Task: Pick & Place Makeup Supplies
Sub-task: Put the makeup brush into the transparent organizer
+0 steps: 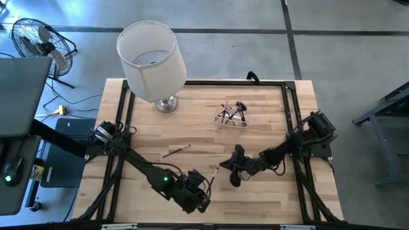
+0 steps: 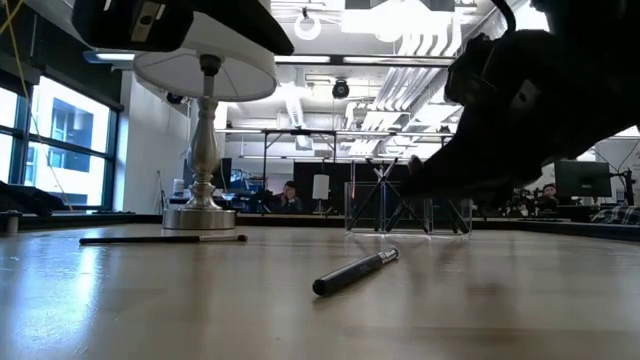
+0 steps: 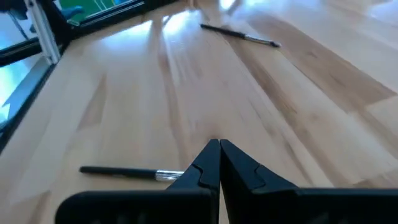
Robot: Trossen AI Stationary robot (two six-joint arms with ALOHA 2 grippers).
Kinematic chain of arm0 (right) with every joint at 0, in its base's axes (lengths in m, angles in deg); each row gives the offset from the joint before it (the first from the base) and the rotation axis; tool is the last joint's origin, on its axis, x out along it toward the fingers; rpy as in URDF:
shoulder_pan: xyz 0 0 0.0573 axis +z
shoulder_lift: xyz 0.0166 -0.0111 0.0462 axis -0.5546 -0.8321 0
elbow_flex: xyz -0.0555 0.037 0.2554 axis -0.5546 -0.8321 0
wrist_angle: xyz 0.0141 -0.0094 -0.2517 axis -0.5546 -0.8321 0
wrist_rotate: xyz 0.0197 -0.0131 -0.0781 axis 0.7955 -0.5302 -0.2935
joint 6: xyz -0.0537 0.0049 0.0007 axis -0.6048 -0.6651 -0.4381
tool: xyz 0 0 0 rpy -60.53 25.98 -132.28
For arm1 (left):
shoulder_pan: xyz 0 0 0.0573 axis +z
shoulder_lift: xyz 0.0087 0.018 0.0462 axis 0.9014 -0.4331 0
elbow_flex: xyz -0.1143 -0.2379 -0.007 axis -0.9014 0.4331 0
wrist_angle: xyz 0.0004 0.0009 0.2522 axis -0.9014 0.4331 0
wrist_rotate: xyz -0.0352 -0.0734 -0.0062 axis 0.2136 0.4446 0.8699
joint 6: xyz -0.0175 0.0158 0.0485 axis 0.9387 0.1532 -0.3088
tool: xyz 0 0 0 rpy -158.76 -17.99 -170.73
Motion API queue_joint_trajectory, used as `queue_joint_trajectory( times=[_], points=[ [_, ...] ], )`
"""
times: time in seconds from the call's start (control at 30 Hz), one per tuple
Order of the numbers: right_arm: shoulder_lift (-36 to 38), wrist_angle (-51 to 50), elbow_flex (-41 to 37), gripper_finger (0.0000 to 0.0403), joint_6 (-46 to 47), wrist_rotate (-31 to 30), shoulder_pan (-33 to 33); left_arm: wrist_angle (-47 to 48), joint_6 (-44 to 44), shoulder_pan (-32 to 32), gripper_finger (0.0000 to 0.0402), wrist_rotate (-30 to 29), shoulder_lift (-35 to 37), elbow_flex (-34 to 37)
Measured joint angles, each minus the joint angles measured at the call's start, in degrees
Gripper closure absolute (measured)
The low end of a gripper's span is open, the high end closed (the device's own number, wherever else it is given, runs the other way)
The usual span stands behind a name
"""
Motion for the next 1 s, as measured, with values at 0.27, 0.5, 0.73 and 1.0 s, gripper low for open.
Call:
queue_joint_trajectory(
  times=[0.27,0.5,0.73,1.0],
  points=[
    [-1.5,0.97,1.0,0.0403,-1.96,5.55,-2.03,0.36,-0.13,0.0,0.0254,-0.02,0.0,0.0],
    [-4.56,0.01,3.0,0.0403,-2.97,5.4,-2.04,0.23,-0.02,0.0,0.0254,-0.44,0.0,0.0],
    [-4.61,-2.5,3.01,0.0403,-3.34,8.17,-2.67,0.21,0.02,0.0,0.0254,-0.48,0.0,0.0],
    [-4.61,-2.53,3.14,0.0403,-5.77,9.32,-2.98,0.23,0.02,0.02,0.0254,-1.3,0.0,0.0]
  ],
)
